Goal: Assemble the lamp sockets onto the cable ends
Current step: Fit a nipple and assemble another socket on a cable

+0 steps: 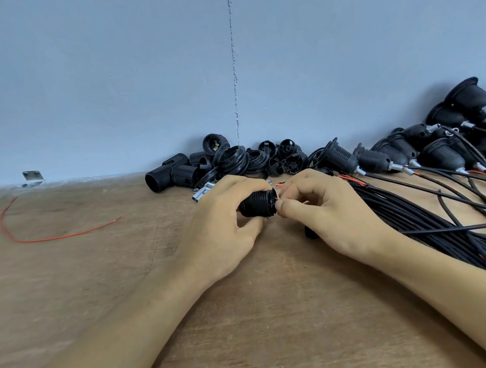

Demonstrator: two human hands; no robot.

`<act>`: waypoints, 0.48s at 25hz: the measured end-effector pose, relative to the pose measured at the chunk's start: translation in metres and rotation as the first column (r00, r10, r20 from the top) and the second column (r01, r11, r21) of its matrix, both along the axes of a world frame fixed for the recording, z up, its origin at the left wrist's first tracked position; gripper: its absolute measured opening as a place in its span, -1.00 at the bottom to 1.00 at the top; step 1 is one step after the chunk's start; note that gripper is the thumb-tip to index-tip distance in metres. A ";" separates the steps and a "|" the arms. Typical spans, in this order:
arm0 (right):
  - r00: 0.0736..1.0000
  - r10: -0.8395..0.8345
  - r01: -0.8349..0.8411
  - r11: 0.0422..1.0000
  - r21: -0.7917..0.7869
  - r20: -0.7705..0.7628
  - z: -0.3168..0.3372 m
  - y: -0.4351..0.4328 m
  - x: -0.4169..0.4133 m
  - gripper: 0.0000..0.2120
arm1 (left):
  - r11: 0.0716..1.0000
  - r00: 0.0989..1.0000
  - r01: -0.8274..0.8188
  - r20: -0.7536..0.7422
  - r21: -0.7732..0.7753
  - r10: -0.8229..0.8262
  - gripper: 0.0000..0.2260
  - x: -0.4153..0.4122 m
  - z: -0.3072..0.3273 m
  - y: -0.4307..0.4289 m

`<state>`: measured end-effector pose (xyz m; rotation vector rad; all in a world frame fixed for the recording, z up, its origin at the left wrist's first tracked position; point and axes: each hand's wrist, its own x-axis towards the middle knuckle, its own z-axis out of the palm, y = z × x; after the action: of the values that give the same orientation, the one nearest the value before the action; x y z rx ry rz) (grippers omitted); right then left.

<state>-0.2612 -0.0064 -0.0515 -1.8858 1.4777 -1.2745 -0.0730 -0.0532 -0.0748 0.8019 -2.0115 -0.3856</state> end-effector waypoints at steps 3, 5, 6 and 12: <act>0.985 -0.053 0.032 0.992 -0.126 -0.166 -0.001 0.002 0.000 -0.89 | 0.997 0.999 -0.034 -0.018 0.065 0.035 -0.59 0.001 -0.001 -0.003; 0.968 -0.077 0.041 0.988 -0.152 -0.238 -0.001 0.002 -0.001 -0.93 | 0.995 0.999 -0.037 -0.002 0.093 0.037 -0.59 0.002 -0.001 -0.004; 0.965 -0.078 0.040 0.988 -0.151 -0.252 -0.001 0.002 -0.001 -0.93 | 0.995 0.999 -0.039 0.016 0.091 0.037 -0.59 0.003 -0.001 -0.004; 0.956 -0.067 0.015 0.984 -0.179 -0.286 0.000 0.002 -0.003 -0.90 | 0.994 0.996 -0.051 0.075 0.096 0.044 -0.56 0.004 -0.001 -0.005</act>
<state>-0.2640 -0.0041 -0.0514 -2.2490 1.6003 -1.2196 -0.0685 -0.0580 -0.0753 0.9354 -2.0499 -0.4359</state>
